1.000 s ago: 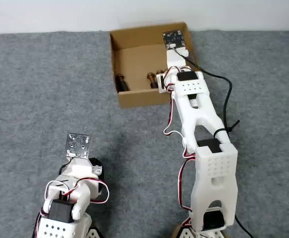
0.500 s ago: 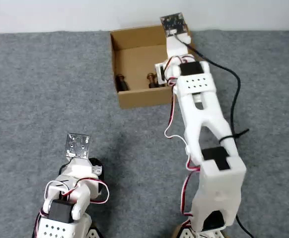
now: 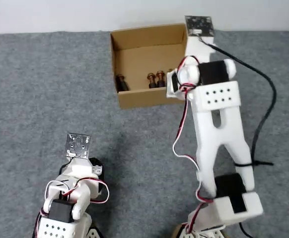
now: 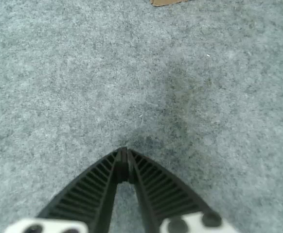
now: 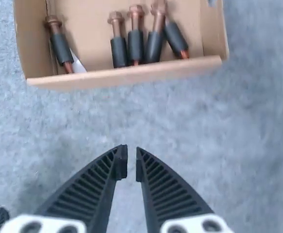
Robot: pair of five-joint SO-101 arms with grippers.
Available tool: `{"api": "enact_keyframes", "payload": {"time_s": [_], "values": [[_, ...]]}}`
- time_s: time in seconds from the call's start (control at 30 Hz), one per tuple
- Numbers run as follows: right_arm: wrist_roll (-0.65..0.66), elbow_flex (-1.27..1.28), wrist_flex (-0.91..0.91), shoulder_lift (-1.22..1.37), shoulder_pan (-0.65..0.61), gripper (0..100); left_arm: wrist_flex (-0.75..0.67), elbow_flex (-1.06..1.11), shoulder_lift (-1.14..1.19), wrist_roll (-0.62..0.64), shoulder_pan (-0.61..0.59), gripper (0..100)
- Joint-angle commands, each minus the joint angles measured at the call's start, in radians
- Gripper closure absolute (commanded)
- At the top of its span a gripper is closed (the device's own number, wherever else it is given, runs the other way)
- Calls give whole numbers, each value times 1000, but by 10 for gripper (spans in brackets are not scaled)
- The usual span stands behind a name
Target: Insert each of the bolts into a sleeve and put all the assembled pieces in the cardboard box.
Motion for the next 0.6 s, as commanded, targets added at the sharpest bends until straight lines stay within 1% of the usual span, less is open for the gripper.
{"api": "enact_keyframes", "payload": {"time_s": [0.0, 0.17, 0.23, 0.33, 0.47, 0.57], "values": [[-41, 25, 38, -104, -4, 991, 5, -2, -11, -9, -3, 995], [-55, 232, 16, -277, -2, 991, 5, -2, -11, -8, -3, 995], [-54, 368, -45, -383, -1, 991, 5, -2, -11, -8, -3, 995], [-38, 615, -194, -568, 18, 991, 5, -2, -11, -8, -3, 995], [66, 957, -423, -791, 82, 991, 5, -2, -11, -8, -3, 995], [124, 1183, -552, -932, 151, 991, 6, -2, -11, -8, -3, 995]]}}
